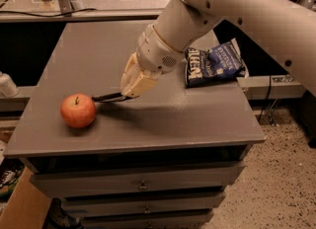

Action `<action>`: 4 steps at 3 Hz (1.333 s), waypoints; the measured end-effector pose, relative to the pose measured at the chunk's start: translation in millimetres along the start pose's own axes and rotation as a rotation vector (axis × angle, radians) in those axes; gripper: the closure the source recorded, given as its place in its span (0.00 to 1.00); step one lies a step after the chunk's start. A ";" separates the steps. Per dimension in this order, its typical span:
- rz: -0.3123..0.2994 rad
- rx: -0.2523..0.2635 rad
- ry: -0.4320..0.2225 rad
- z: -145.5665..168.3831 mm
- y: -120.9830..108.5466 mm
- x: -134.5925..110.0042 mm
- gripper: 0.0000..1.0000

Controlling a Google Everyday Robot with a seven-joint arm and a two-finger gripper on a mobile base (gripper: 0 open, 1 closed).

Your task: Move rxbar chocolate near apple

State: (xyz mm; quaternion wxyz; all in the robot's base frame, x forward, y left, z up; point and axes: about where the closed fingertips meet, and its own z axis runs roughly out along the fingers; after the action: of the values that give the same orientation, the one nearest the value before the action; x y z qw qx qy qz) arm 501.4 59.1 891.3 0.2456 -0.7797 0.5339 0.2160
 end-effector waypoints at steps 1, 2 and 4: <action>0.001 -0.035 -0.005 8.3 2.1 -1.5 1.00; 0.007 -0.057 -0.012 14.5 2.3 -1.0 1.00; 0.025 -0.073 -0.015 20.5 2.1 1.6 0.61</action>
Offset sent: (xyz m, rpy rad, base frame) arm -0.0026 0.0096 -0.0164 -0.0095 0.0763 0.0364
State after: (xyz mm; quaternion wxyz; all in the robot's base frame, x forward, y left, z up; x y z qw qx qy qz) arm 498.5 69.9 873.9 0.2183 -0.7797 0.5338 0.2440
